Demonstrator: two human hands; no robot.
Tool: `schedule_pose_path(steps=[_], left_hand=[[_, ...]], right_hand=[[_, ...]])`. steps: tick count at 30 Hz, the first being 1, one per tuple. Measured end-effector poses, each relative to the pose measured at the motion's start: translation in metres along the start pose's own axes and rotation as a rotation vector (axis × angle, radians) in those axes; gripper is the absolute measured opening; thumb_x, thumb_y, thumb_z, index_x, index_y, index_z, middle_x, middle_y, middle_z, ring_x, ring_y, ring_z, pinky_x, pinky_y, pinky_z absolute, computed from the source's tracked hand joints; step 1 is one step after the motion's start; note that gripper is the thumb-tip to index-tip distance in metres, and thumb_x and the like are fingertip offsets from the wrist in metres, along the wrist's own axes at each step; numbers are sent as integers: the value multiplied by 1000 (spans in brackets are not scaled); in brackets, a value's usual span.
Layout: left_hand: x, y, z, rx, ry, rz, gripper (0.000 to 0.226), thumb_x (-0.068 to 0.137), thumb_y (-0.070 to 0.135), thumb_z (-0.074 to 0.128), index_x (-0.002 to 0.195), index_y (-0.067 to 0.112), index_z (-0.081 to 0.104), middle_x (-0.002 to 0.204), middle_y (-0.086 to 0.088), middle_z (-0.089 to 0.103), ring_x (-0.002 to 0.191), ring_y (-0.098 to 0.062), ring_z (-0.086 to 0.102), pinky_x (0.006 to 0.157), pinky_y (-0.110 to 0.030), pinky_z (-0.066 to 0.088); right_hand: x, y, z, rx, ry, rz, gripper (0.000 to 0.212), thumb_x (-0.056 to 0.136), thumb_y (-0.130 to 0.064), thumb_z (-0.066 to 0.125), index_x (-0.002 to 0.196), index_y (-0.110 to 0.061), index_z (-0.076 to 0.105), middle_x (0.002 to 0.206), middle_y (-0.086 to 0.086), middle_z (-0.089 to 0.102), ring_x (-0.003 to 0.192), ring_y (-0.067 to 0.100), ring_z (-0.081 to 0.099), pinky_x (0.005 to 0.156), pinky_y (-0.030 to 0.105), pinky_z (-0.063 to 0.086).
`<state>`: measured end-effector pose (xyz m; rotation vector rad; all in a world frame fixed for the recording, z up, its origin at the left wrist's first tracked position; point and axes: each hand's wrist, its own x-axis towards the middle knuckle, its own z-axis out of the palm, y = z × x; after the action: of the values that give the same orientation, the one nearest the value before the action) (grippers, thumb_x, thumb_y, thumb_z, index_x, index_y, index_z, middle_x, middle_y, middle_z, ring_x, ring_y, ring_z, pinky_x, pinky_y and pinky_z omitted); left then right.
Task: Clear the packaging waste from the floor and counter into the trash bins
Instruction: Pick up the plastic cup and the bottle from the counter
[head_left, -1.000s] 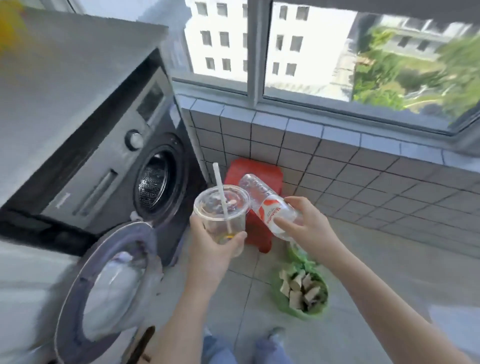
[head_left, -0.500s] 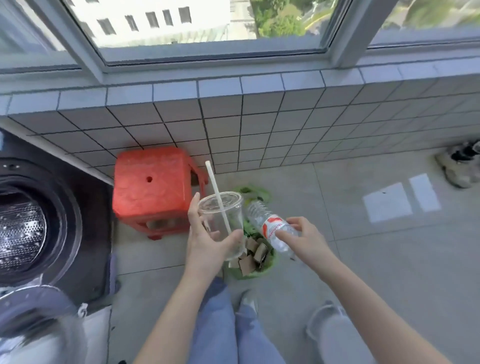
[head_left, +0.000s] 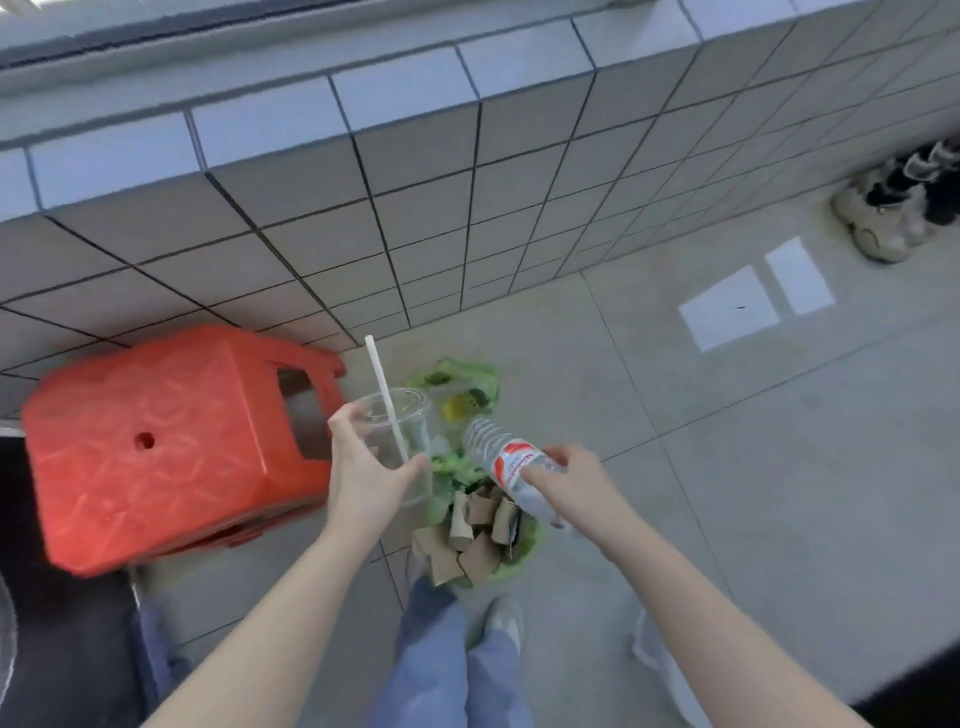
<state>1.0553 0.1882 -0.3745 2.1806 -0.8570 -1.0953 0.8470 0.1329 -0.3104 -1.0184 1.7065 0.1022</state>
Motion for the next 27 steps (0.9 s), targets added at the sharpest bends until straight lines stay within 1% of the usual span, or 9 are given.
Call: schedule_pose_path(steps=[3, 6, 8, 10, 14, 18, 21, 24, 27], left_hand=[[47, -38, 29, 39, -10, -33, 92, 57, 34, 88, 123, 37, 24, 123, 1, 51, 109, -24, 55, 94, -43, 48], [84, -77, 58, 67, -18, -56, 86, 57, 36, 88, 119, 33, 28, 122, 0, 53, 109, -23, 56, 93, -42, 48], [104, -102, 77, 104, -13, -60, 83, 57, 40, 88, 116, 30, 30, 120, 1, 56, 109, -22, 56, 88, -39, 48], [124, -123, 94, 127, -5, -60, 82, 58, 43, 87, 116, 27, 31, 119, 1, 58, 108, -22, 56, 83, -34, 45], [168, -162, 126, 149, 55, 25, 86, 63, 38, 85, 126, 24, 28, 128, -4, 52, 117, -24, 52, 92, -37, 44], [203, -177, 151, 125, 95, 154, 90, 71, 28, 83, 139, 14, 26, 138, -9, 41, 126, -22, 43, 106, -37, 38], [216, -189, 163, 303, -24, 183, 73, 78, 28, 76, 136, 12, 35, 139, -10, 40, 126, -27, 42, 100, -37, 38], [217, -211, 169, 674, -272, 141, 64, 86, 39, 65, 140, 19, 38, 156, -5, 20, 139, -32, 26, 109, -44, 30], [210, -225, 167, 765, -387, 121, 57, 91, 44, 54, 140, 17, 42, 159, -1, 15, 145, -30, 12, 115, -47, 23]], right_hand=[[55, 2, 24, -43, -29, 0, 48, 70, -37, 57, 110, -10, 59, 103, 9, 64, 93, 26, 61, 66, 27, 47], [110, 12, 51, -118, -38, 4, 38, 78, -33, 59, 105, -6, 58, 93, 8, 58, 93, 28, 57, 75, 30, 45], [143, 22, 70, -175, -61, 7, 51, 79, -40, 54, 113, -2, 58, 98, 10, 59, 92, 27, 55, 75, 30, 43], [172, 32, 87, -228, -78, 12, 67, 71, -50, 46, 122, -7, 56, 111, 12, 62, 99, 28, 55, 76, 27, 40], [228, 39, 113, -310, -59, -20, 56, 89, -39, 52, 136, -9, 47, 134, 15, 54, 122, 31, 50, 90, 28, 39], [277, 36, 134, -379, -60, -76, 54, 86, -40, 51, 131, -10, 50, 129, 18, 56, 112, 36, 56, 94, 38, 48], [309, 31, 147, -442, -31, -120, 57, 87, -39, 50, 135, -10, 46, 133, 19, 53, 118, 36, 52, 92, 34, 45], [330, 31, 158, -492, 31, -135, 54, 88, -34, 52, 134, -7, 42, 131, 20, 51, 116, 37, 51, 87, 37, 46], [338, 38, 168, -543, 17, -152, 53, 90, -29, 54, 134, -4, 38, 132, 20, 47, 119, 36, 48, 92, 38, 43]])
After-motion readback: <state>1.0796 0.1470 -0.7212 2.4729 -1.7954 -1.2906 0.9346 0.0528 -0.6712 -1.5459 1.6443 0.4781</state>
